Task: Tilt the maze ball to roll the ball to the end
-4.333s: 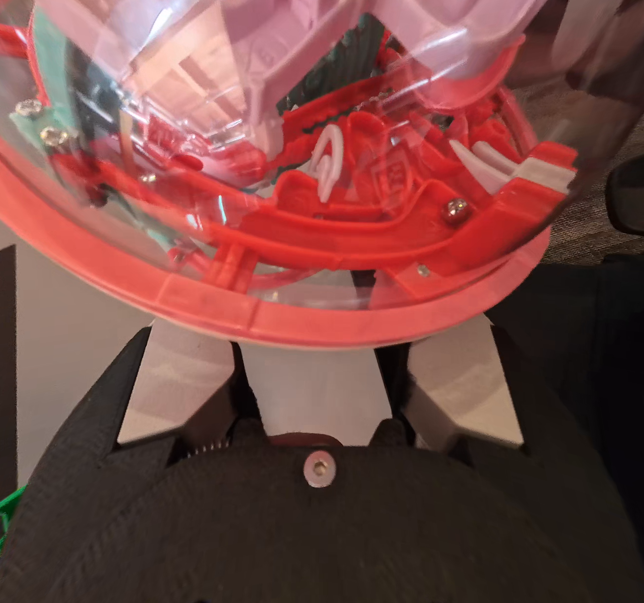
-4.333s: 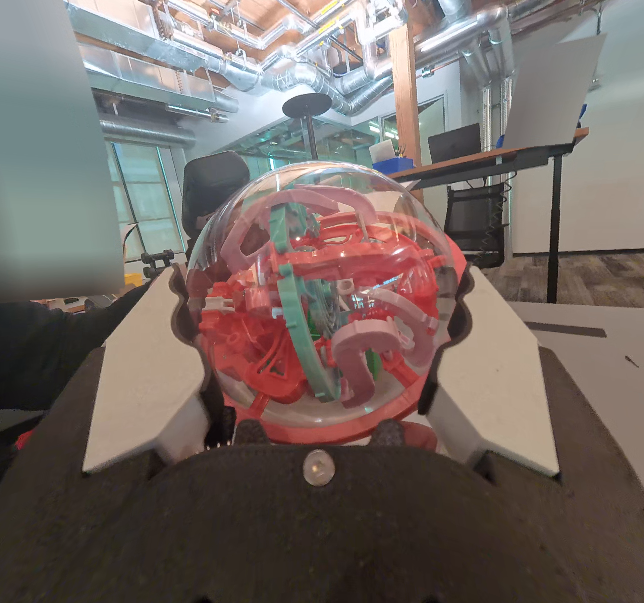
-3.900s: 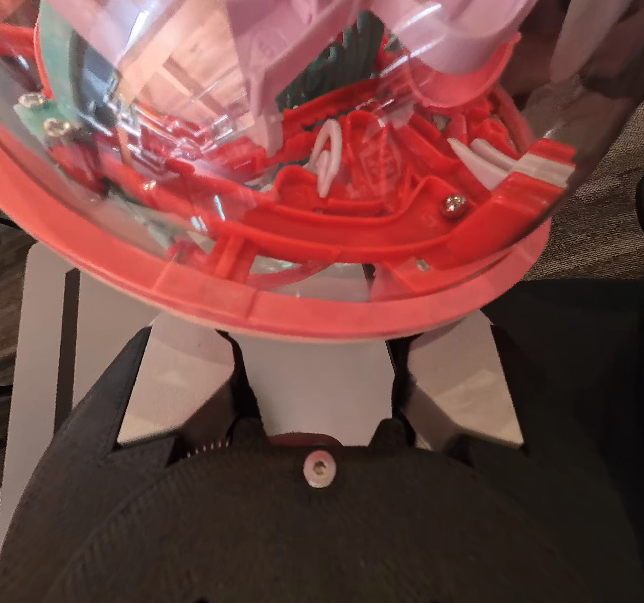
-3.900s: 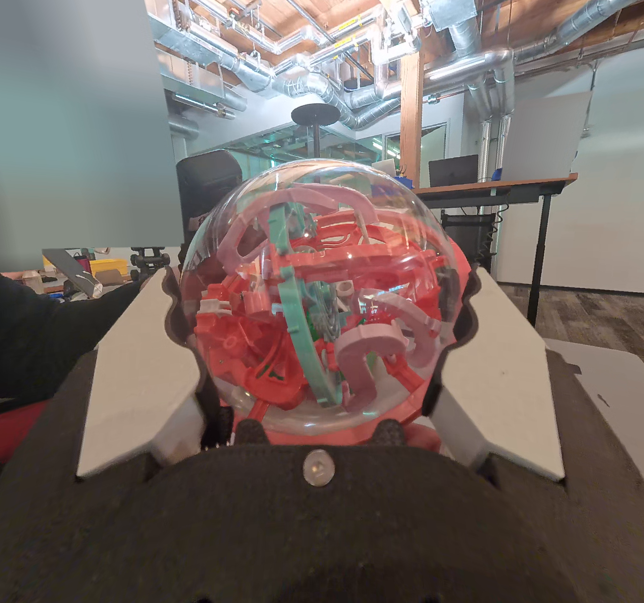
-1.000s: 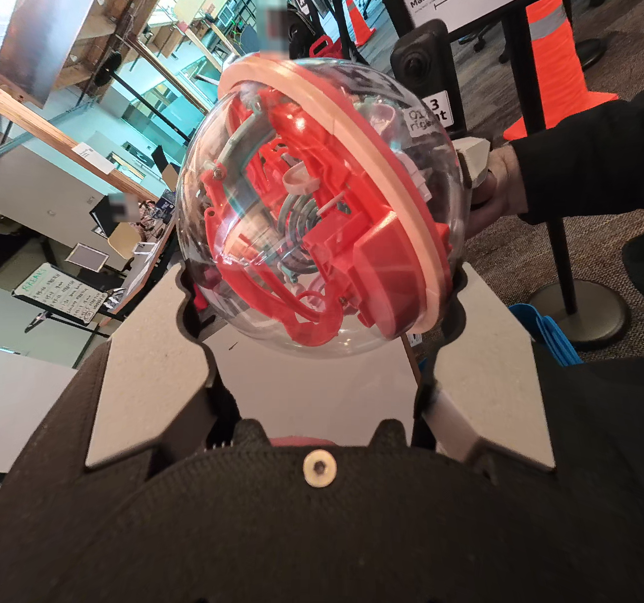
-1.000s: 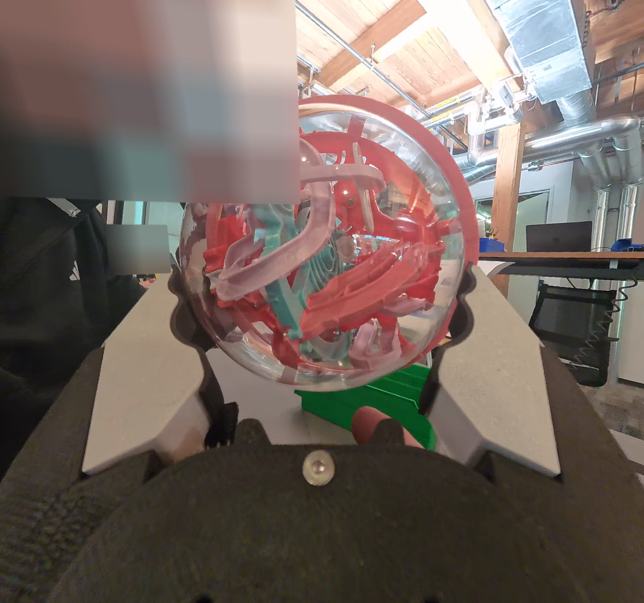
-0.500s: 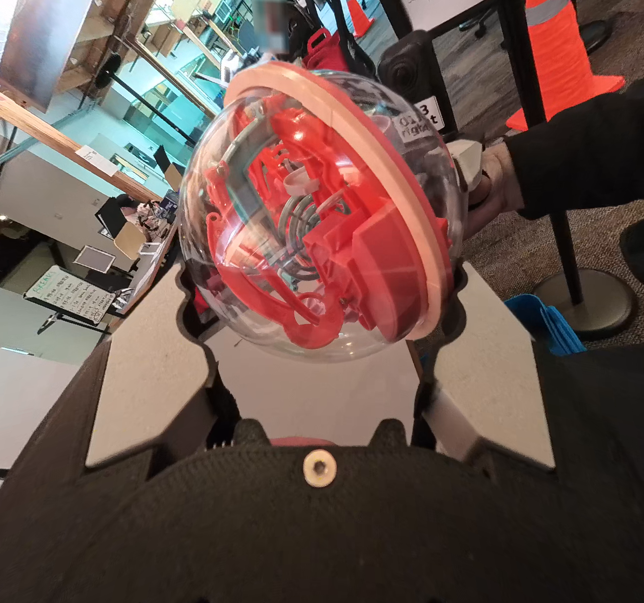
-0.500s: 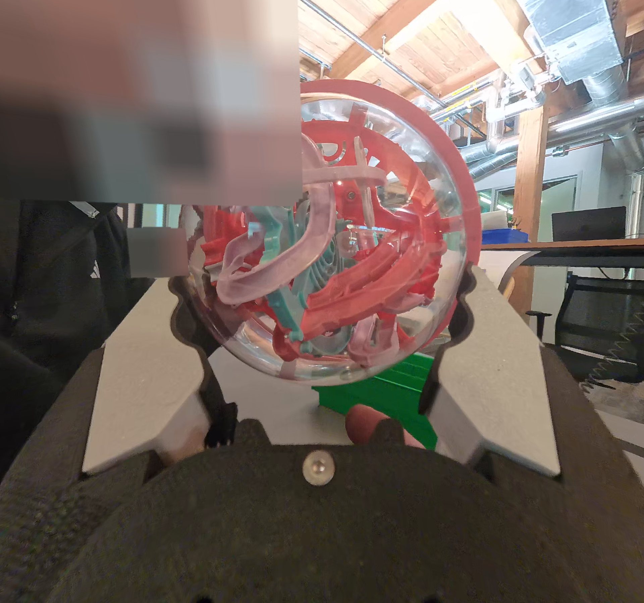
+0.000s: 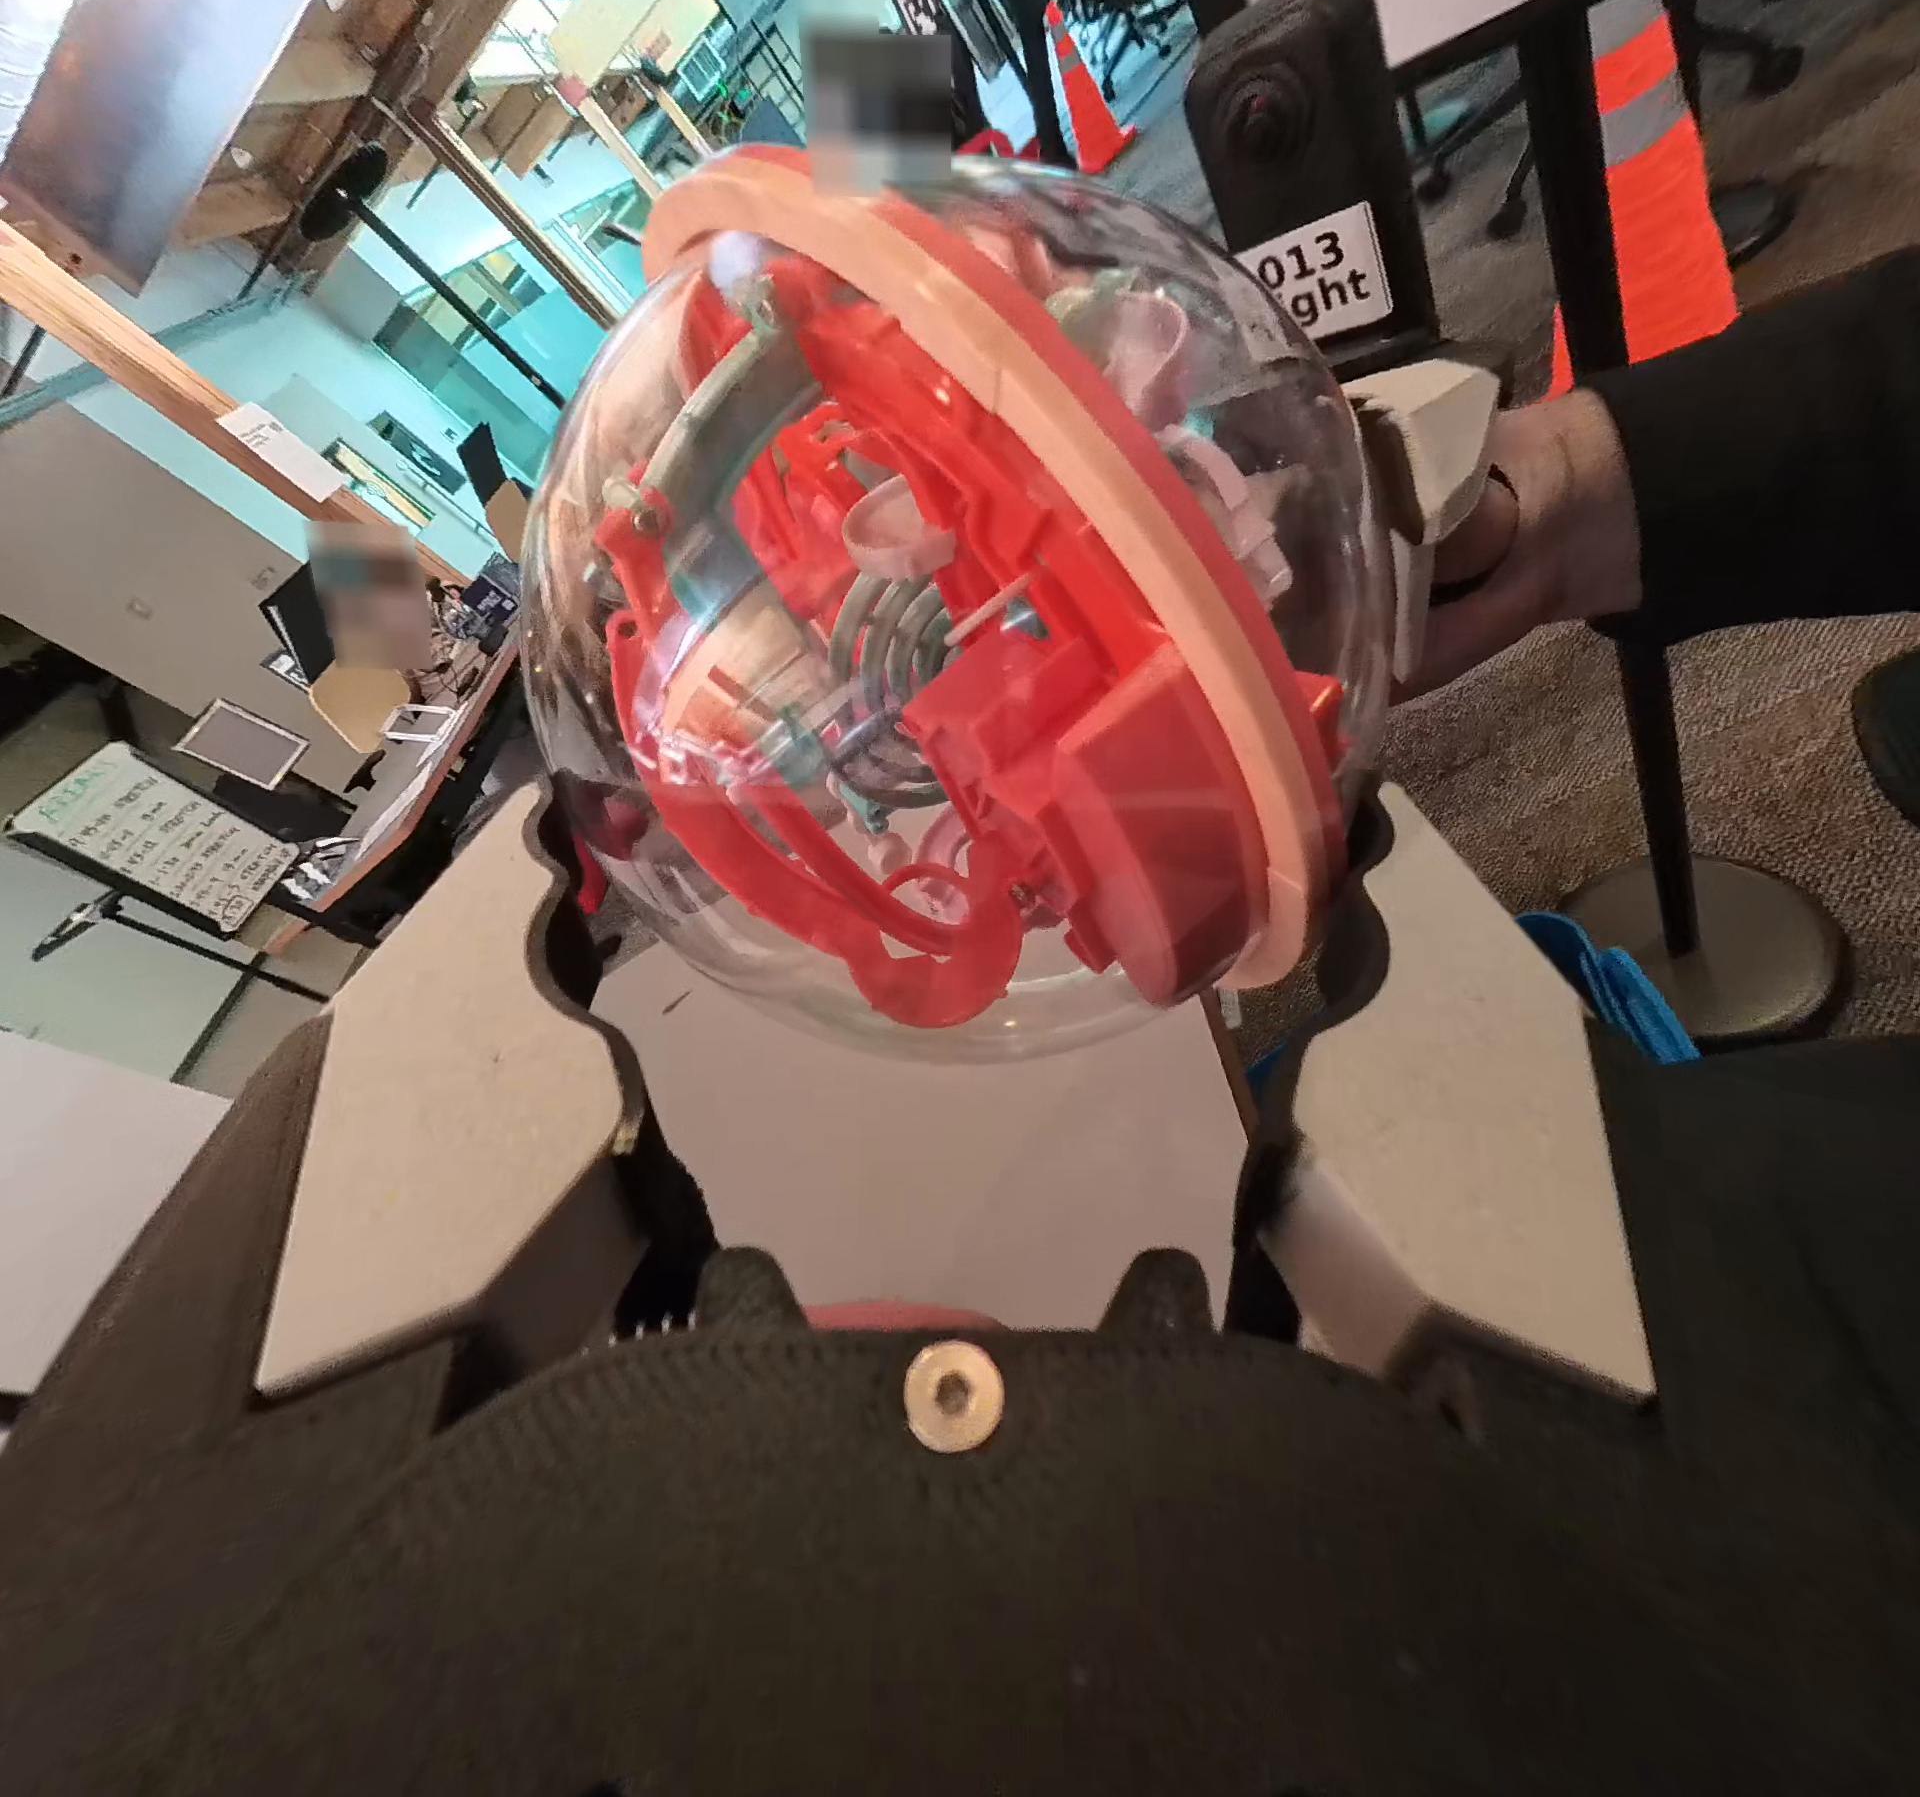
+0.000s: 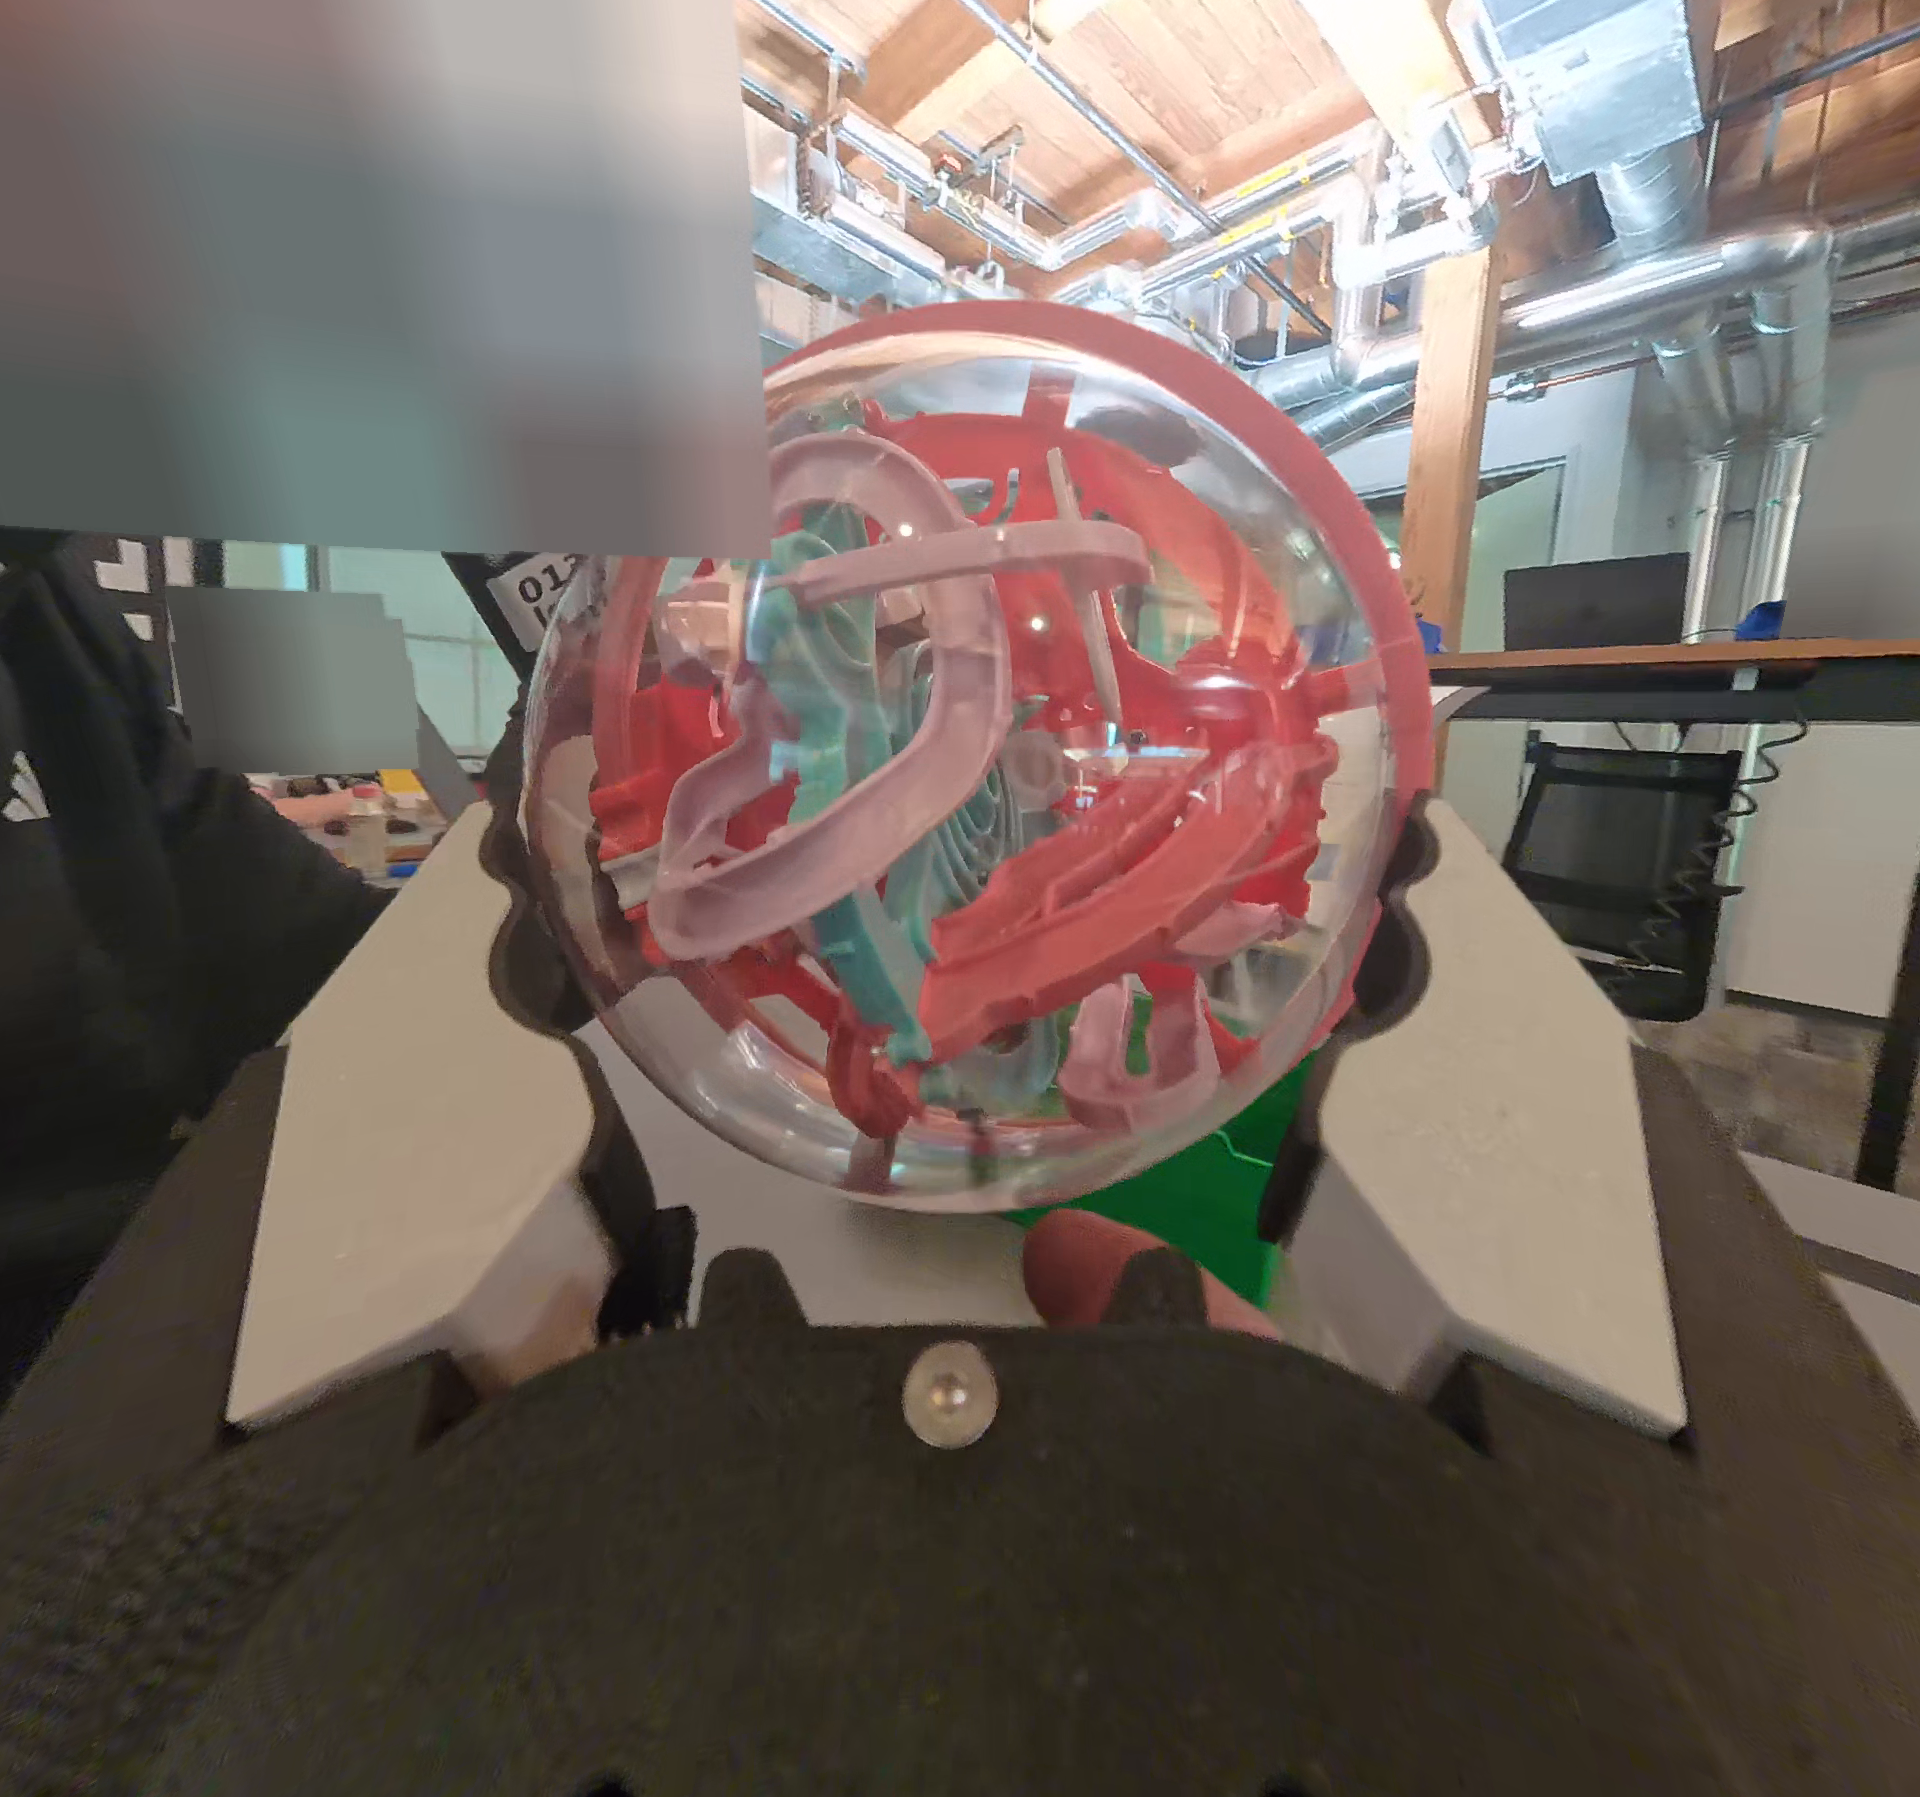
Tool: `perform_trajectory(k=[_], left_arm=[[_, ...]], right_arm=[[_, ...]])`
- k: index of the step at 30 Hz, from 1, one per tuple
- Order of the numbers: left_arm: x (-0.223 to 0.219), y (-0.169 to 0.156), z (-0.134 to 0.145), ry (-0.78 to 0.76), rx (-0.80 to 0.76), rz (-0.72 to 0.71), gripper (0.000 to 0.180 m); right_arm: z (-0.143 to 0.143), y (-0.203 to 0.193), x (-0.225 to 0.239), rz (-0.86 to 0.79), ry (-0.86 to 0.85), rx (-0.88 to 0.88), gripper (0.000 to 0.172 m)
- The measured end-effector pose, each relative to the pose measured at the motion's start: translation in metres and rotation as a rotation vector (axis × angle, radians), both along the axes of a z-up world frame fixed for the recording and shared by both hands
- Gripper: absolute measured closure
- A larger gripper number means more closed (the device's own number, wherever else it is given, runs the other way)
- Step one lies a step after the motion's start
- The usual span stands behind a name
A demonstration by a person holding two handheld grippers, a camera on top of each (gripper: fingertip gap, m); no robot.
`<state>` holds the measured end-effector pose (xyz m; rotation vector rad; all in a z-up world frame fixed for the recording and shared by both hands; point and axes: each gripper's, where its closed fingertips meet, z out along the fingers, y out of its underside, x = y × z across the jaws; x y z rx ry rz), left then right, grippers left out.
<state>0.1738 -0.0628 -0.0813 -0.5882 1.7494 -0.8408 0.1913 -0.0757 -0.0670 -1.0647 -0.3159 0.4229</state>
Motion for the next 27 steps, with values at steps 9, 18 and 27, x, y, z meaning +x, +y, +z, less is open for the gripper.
perform_trajectory(k=[9,18,27], left_arm=[[-0.008,0.019,-0.013,0.05,-0.14,-0.032,0.043],[-0.015,0.02,-0.012,0.092,-0.267,-0.102,0.042],[-0.021,0.022,-0.009,0.024,-0.184,-0.122,0.043]], right_arm=[[0.001,0.014,-0.012,-0.179,-0.183,-0.033,0.017],[0.0,0.018,-0.025,-0.344,-0.453,-0.022,0.018],[0.005,0.017,-0.036,-0.424,-0.633,0.001,0.018]])
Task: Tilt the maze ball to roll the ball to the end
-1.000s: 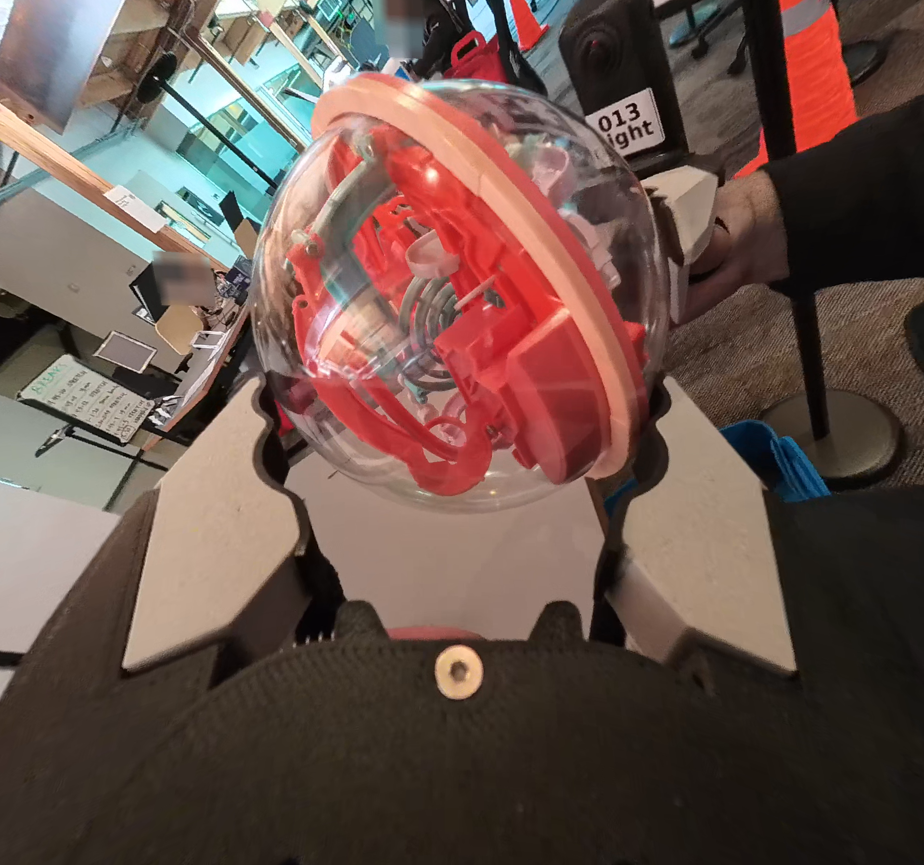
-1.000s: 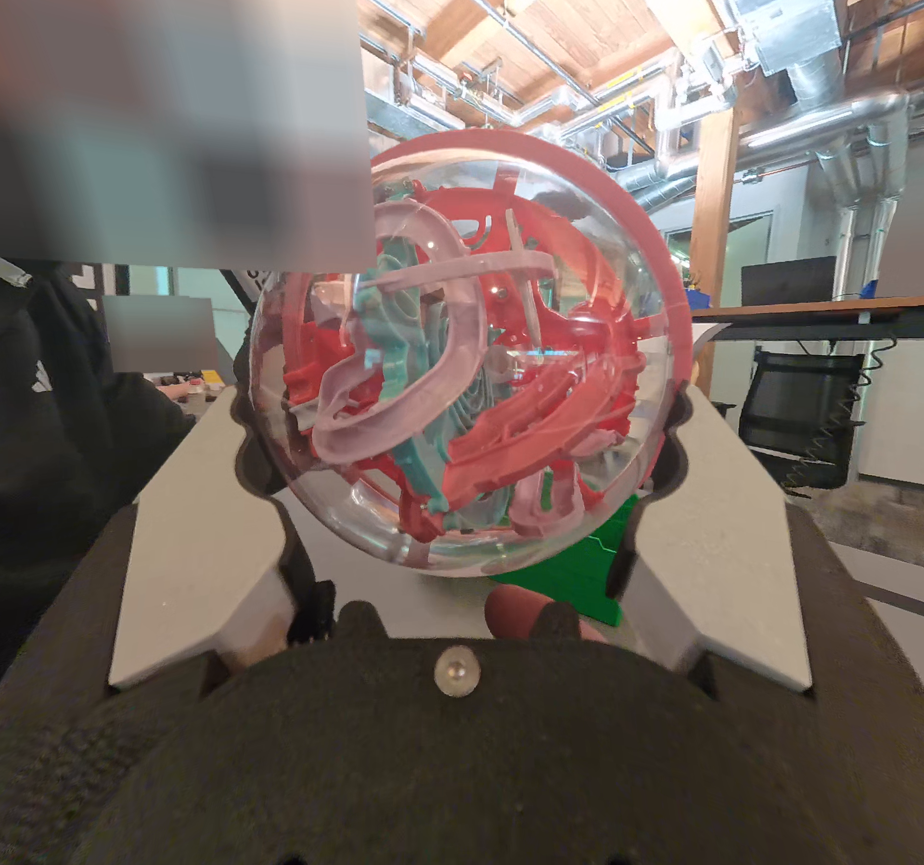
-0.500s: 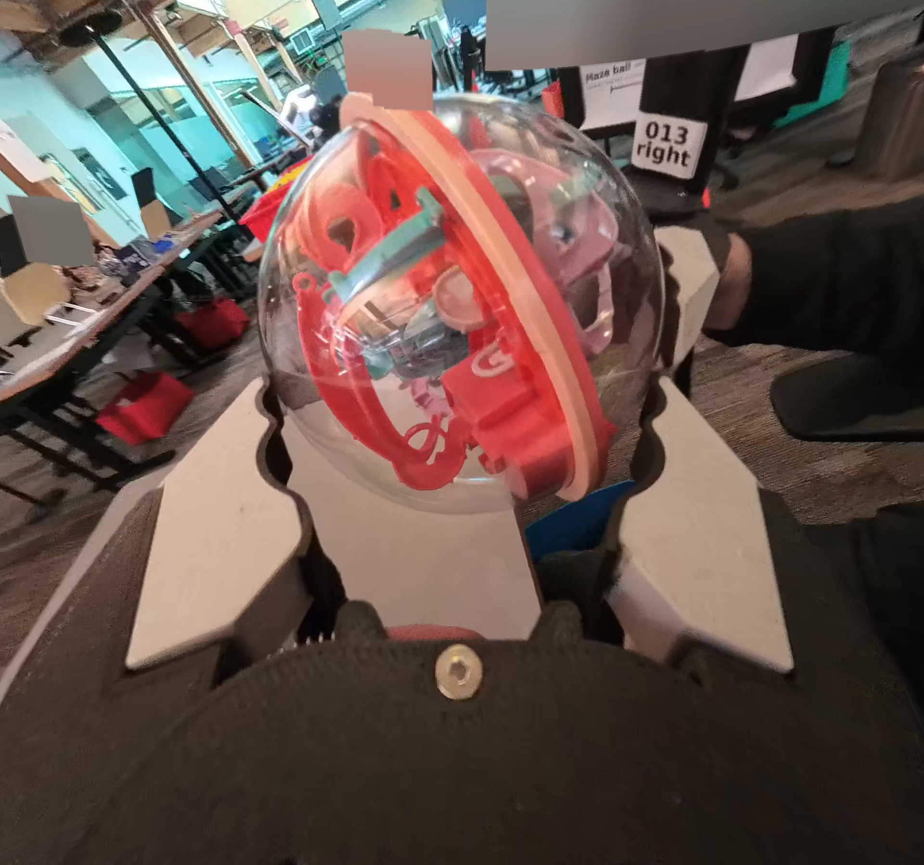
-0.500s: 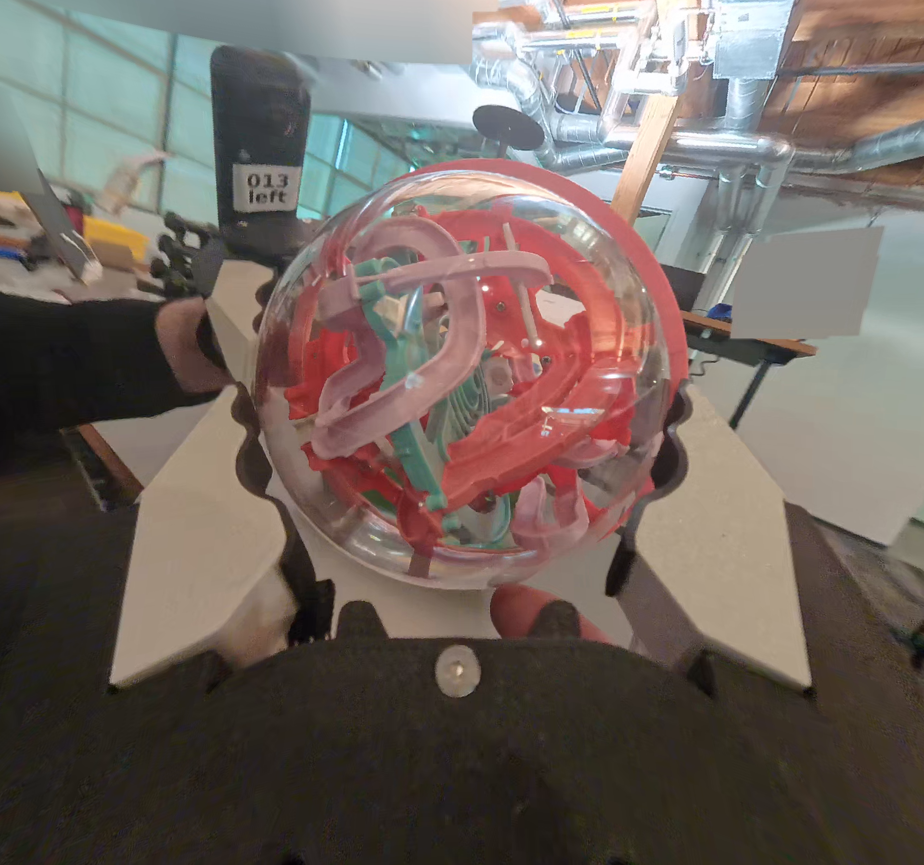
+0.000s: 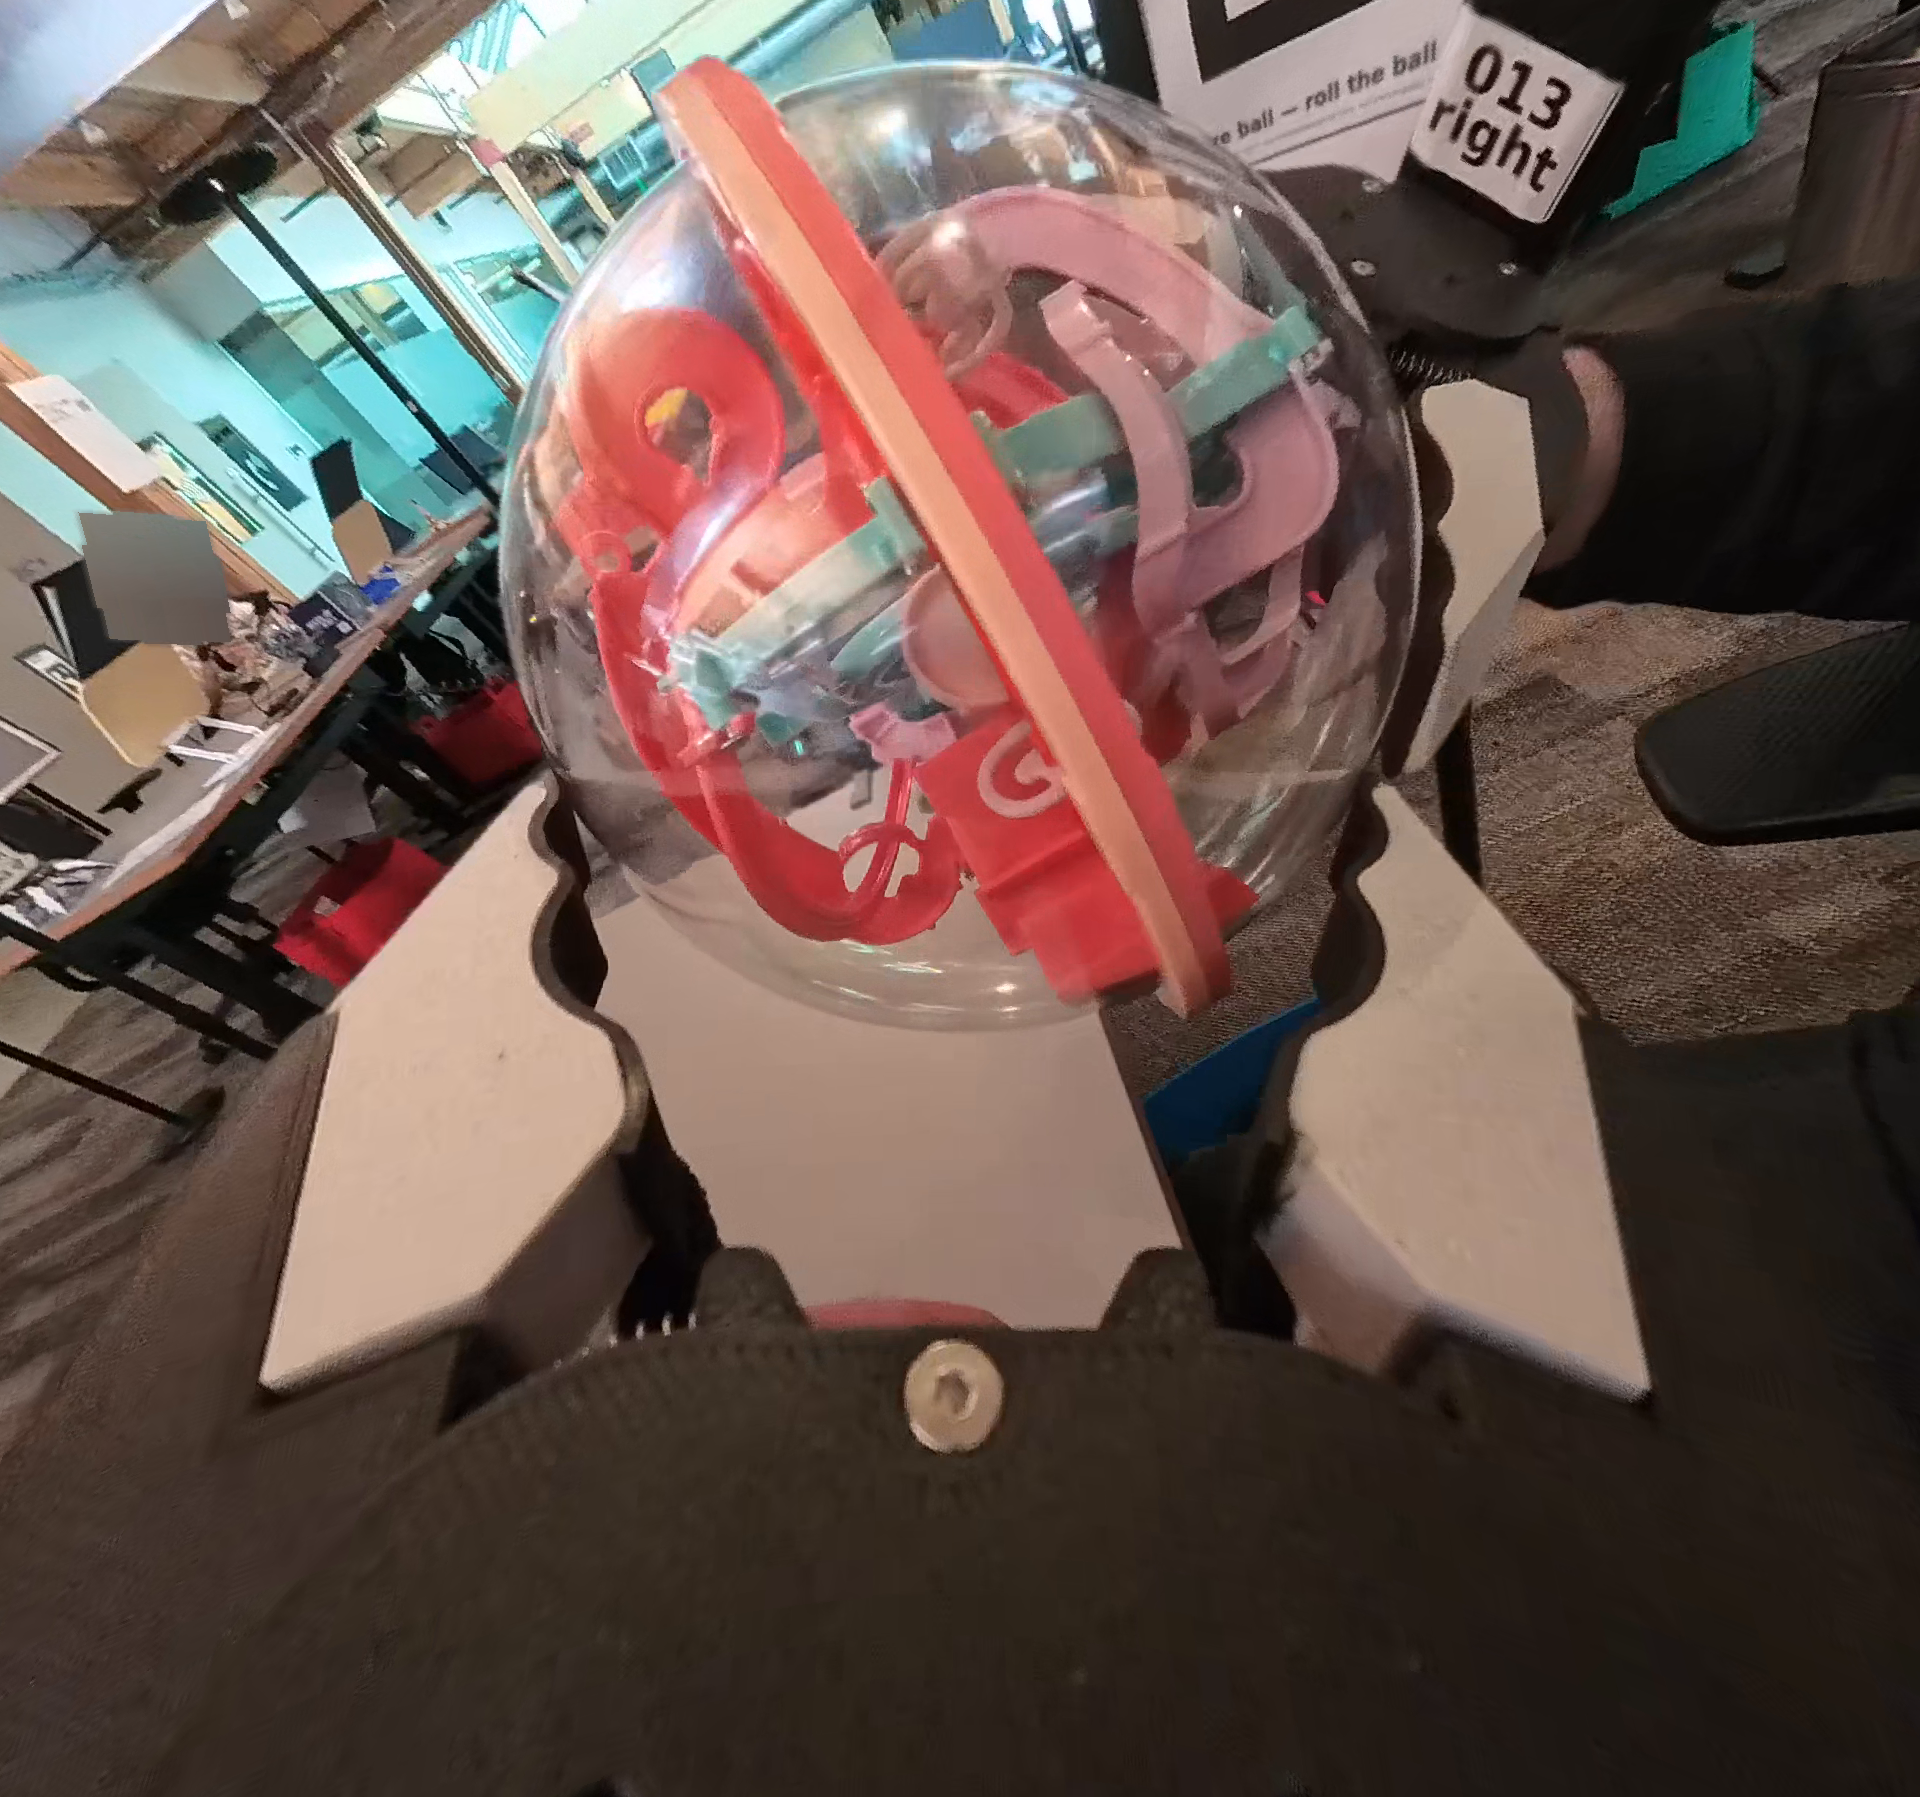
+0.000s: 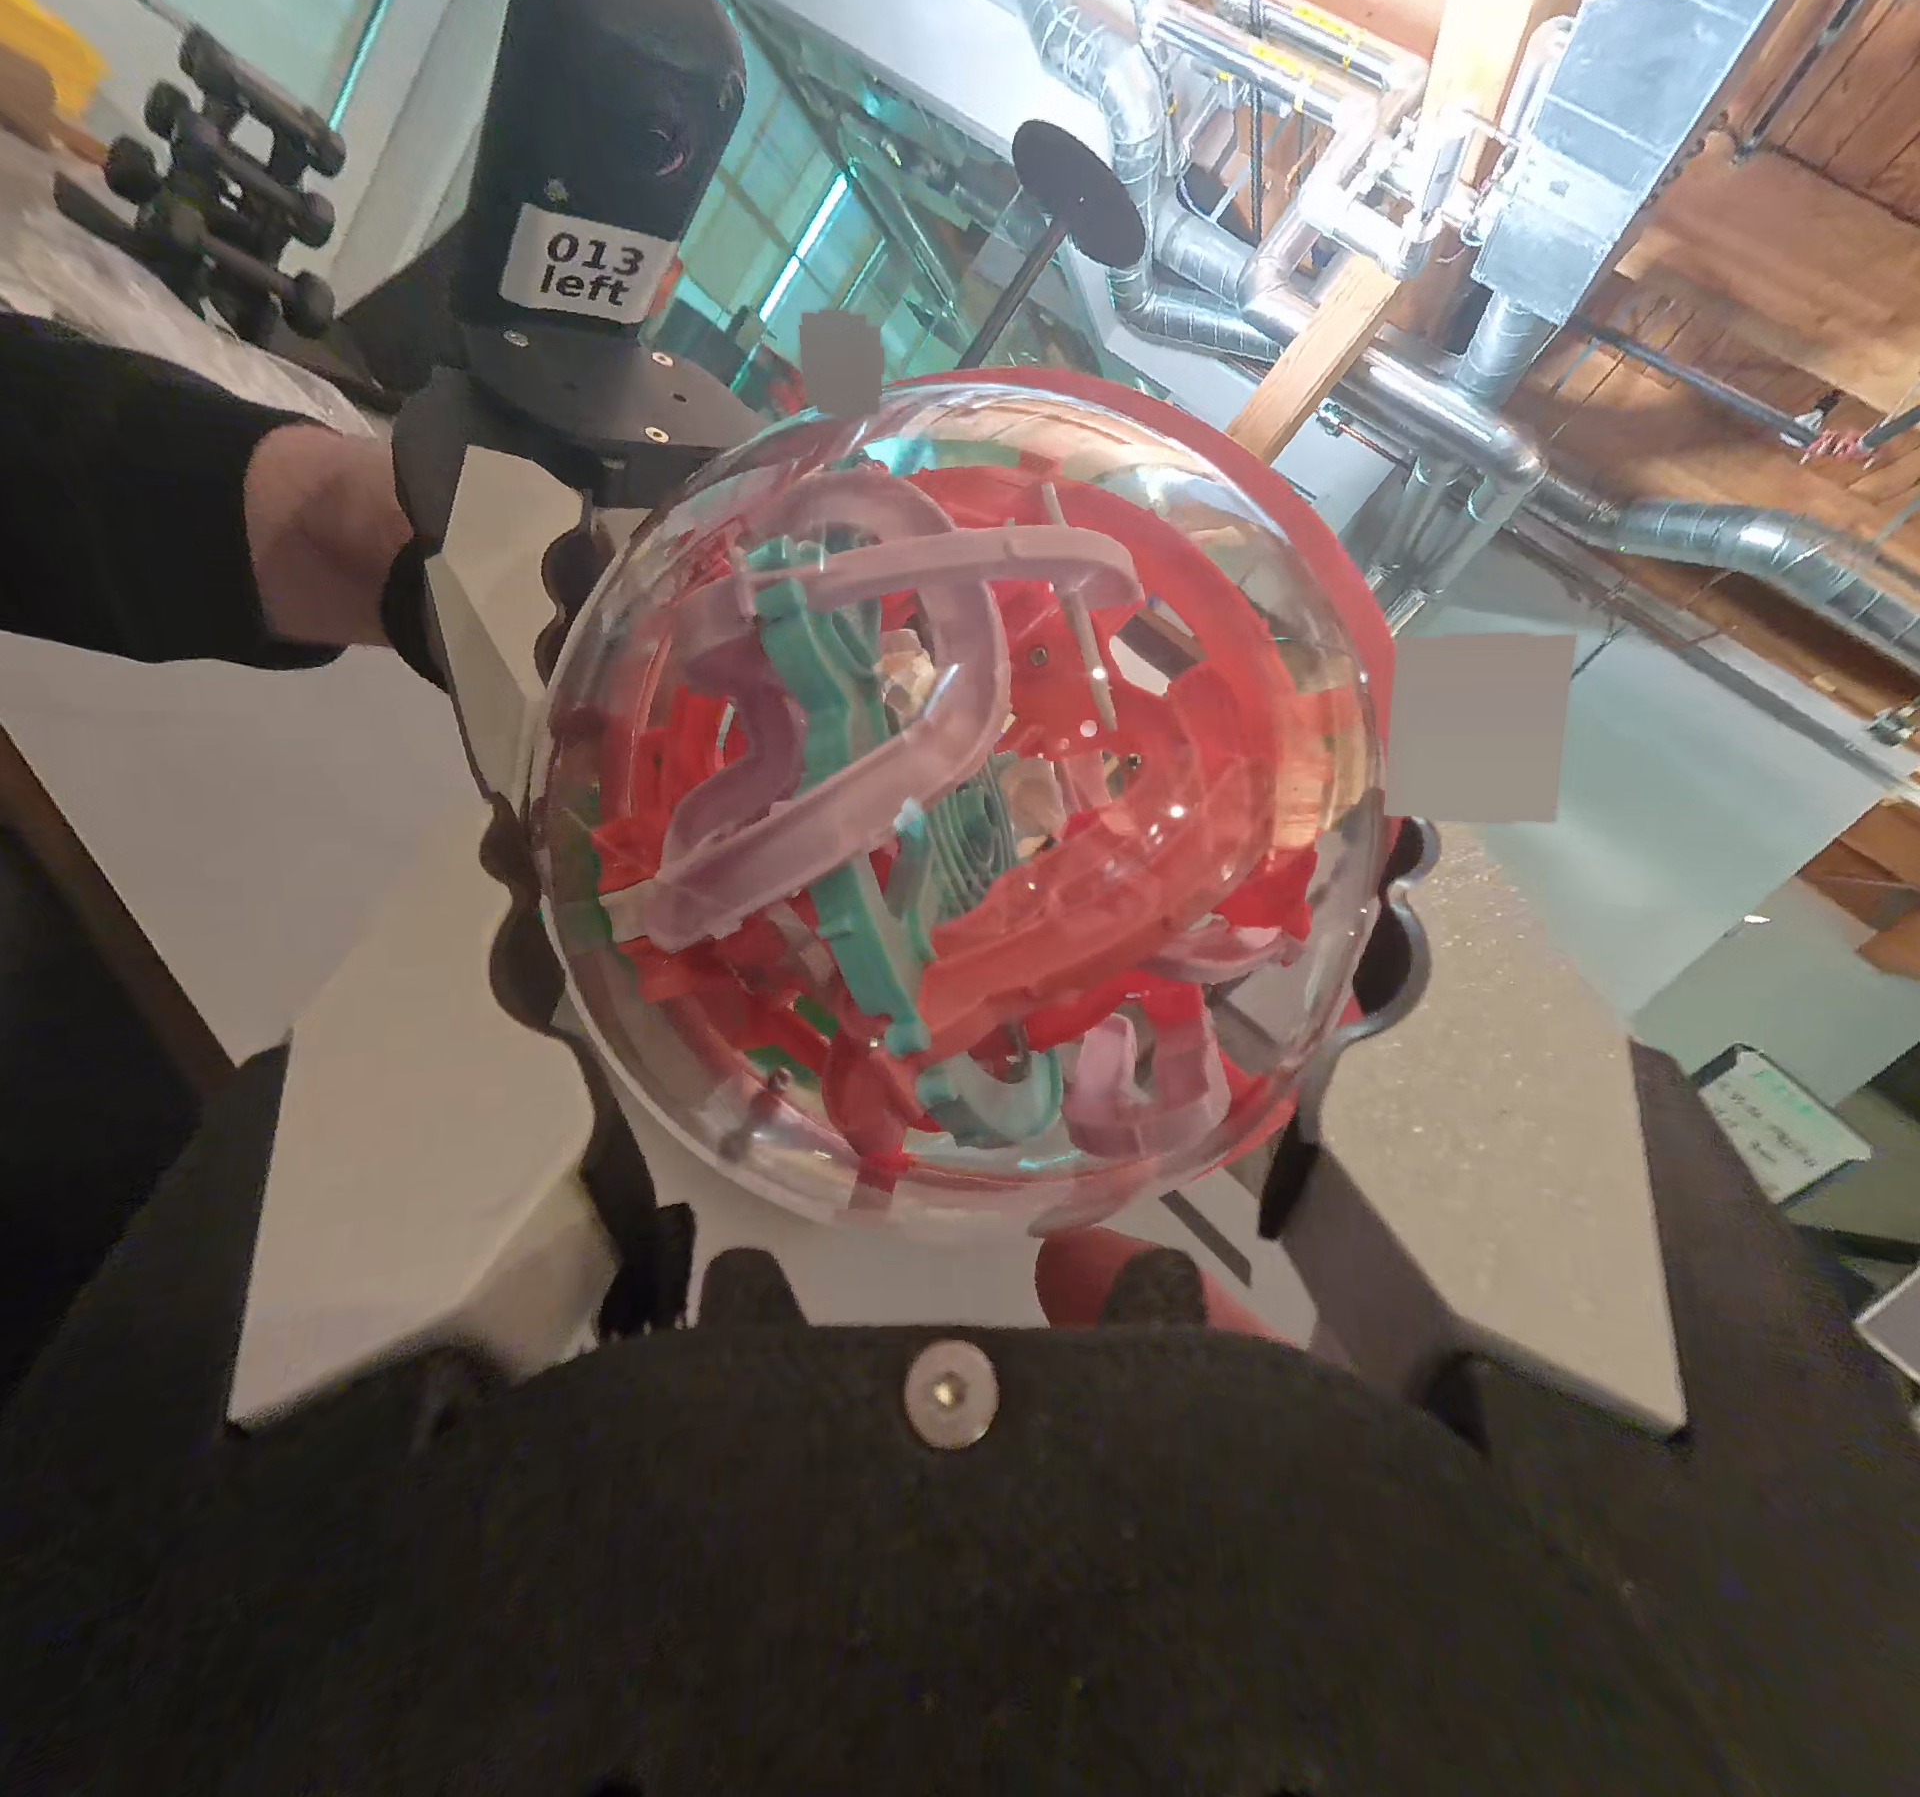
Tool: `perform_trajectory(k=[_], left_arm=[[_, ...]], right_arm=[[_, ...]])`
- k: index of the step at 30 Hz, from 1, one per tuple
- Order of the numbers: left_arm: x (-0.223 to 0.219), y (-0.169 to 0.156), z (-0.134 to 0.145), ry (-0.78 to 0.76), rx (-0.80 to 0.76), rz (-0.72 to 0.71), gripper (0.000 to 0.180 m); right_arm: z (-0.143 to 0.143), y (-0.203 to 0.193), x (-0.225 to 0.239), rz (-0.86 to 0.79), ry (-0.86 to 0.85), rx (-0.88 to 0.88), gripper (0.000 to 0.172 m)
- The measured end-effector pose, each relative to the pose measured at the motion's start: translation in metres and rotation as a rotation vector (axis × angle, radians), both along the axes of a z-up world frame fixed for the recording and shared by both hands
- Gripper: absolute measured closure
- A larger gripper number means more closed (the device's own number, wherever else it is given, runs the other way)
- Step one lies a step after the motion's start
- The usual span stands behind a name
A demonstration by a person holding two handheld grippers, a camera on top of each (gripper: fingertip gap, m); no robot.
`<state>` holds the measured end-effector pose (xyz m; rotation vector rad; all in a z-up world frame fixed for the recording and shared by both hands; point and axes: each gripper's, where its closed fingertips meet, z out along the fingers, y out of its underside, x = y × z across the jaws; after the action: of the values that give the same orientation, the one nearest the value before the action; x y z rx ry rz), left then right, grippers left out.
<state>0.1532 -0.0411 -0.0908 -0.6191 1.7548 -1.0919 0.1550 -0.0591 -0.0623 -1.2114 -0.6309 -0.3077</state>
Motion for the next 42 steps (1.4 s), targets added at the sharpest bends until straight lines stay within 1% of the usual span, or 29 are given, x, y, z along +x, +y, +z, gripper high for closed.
perform_trajectory(k=[4,8,12,16,18,23,26,29,32,34,37,38,40,42], left_arm=[[-0.002,0.0,0.004,-0.036,0.036,-0.004,0.043],[-0.004,0.002,0.004,-0.03,0.081,0.014,0.042],[-0.003,0.007,0.003,0.004,0.131,0.046,0.04],[-0.004,0.012,0.005,-0.014,0.179,0.082,0.041],[-0.005,0.013,0.009,-0.046,0.191,0.091,0.041],[-0.013,0.007,0.032,-0.177,0.189,0.075,0.041],[-0.02,0.002,0.047,-0.257,0.196,0.067,0.042],[-0.024,0.003,0.056,-0.287,0.213,0.086,0.042],[-0.03,0.0,0.065,-0.327,0.198,0.07,0.042],[-0.031,0.0,0.068,-0.345,0.215,0.082,0.042],[-0.032,0.0,0.07,-0.372,0.248,0.093,0.042],[-0.033,-0.001,0.07,-0.378,0.262,0.092,0.042],[-0.035,-0.005,0.071,-0.386,0.273,0.081,0.042],[-0.037,-0.009,0.071,-0.389,0.287,0.069,0.042]], right_arm=[[0.005,-0.001,-0.005,-0.029,-0.078,0.018,0.017],[0.008,-0.001,-0.011,-0.075,-0.187,0.039,0.017],[0.013,0.0,-0.019,-0.129,-0.332,0.063,0.018],[0.017,0.001,-0.026,-0.174,-0.477,0.07,0.018],[0.021,0.001,-0.028,-0.187,-0.522,0.072,0.018],[0.038,-0.004,-0.037,-0.174,-0.553,0.106,0.018],[0.052,-0.011,-0.046,-0.125,-0.515,0.157,0.022],[0.069,-0.024,-0.058,-0.055,-0.459,0.228,0.029],[0.092,-0.037,-0.065,0.016,-0.319,0.296,0.029],[0.103,-0.041,-0.063,0.047,-0.221,0.314,0.029],[0.119,-0.049,-0.056,0.144,-0.034,0.309,0.031],[0.119,-0.047,-0.054,0.173,0.008,0.272,0.032],[0.113,-0.041,-0.051,0.216,0.048,0.18,0.031],[0.103,-0.035,-0.052,0.253,0.039,0.097,0.033]])
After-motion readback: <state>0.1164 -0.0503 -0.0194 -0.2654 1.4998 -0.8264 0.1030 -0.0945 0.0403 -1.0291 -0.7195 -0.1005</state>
